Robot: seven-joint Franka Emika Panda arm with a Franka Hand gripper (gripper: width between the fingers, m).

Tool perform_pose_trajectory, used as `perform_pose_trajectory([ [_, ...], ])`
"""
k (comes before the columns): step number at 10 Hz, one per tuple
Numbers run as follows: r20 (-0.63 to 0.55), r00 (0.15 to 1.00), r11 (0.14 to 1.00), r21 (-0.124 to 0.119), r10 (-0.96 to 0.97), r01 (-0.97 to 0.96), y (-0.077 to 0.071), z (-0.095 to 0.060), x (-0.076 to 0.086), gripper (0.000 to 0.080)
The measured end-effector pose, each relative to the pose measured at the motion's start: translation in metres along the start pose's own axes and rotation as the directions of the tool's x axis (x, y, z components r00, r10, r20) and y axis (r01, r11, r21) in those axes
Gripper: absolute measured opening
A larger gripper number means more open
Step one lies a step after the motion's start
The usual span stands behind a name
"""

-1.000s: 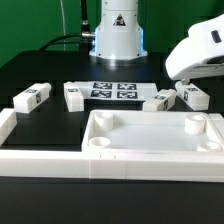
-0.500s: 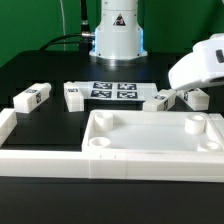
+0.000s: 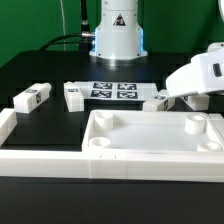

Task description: Assemble desk

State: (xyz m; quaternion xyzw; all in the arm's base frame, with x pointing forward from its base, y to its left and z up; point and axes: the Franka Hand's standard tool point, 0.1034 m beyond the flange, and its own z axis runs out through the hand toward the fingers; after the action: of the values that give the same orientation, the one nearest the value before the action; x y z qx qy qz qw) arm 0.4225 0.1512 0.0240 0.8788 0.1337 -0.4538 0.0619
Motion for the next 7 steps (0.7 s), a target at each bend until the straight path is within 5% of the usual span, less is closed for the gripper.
perform_pose_trajectory([
  [7,0.032,0.999,1.000,-0.001,0.004,-0.003,-0.002,0.019,0.006,0.0649],
])
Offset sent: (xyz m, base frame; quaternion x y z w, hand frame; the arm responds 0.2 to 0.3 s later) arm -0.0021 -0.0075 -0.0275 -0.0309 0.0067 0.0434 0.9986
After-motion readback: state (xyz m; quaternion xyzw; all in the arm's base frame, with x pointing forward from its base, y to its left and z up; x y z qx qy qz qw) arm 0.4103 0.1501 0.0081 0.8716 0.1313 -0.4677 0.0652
